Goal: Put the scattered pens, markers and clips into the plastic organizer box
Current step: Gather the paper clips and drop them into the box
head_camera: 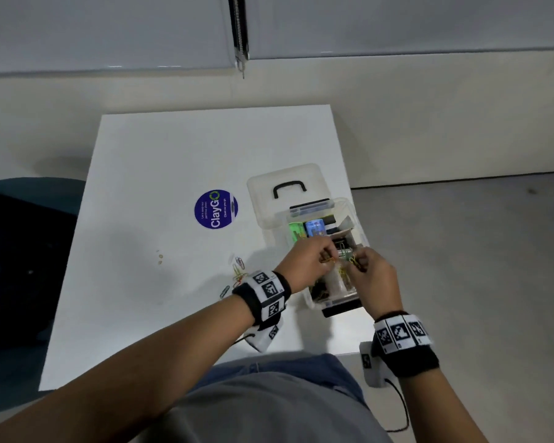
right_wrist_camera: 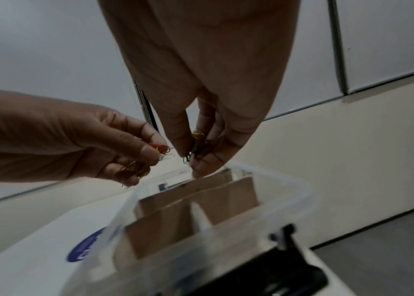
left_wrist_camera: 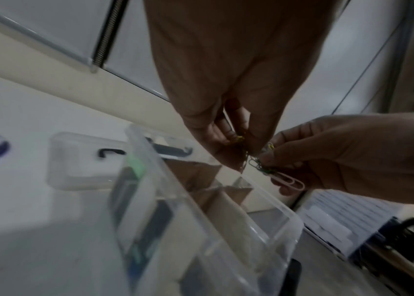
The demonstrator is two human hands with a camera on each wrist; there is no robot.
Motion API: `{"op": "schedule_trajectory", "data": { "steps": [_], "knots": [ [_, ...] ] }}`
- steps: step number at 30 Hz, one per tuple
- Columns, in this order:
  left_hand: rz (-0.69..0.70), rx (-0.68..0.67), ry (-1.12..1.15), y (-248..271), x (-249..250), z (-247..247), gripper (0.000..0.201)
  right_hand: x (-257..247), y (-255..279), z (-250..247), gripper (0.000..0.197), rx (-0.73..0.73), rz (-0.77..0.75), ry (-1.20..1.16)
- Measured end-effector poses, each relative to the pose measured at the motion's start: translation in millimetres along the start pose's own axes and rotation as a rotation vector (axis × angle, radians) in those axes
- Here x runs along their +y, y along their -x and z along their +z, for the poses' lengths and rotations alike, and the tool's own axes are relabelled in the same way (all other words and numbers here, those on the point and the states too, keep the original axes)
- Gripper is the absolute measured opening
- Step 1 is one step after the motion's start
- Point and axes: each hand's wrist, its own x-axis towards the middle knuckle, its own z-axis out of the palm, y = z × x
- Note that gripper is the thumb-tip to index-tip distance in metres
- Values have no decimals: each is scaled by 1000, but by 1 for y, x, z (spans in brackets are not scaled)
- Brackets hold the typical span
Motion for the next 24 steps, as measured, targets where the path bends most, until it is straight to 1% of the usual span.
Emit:
{"op": "schedule_trajectory", "data": {
  "steps": [3,6,8,10,13,16,18,20,22,24],
  "knots": [
    [18,-59,-48,-17,12,27,12,21,-4,-8,7,5,65,64],
    [13,-124,-125,-23,12,42,22,35,-9,-7,9,-78,134,89],
    [8,-165,-142,-21,8,44,29,40,-13,-6,14,-108,139,92],
    [3,-164,-100,-17,4,41,31,39,-13,-7,18,-110,110,117],
    [3,-91,-18,-12,-1,29,27,28,-11,-7,19,-96,43,169],
    [-20,-19,12,-5,-10,6,22,9,-10,-3,20,-97,-56,143],
    [-39,73,12,4,-24,-14,16,-11,-8,5,20,-129,-145,114],
    [-98,186,12,16,-43,-36,13,-37,-6,18,21,-188,-229,58],
    [-178,274,-32,32,-69,-56,14,-57,-4,40,21,-270,-285,50],
    [-273,279,-153,50,-100,-71,11,-70,-2,70,23,-377,-318,102]
  ]
}}
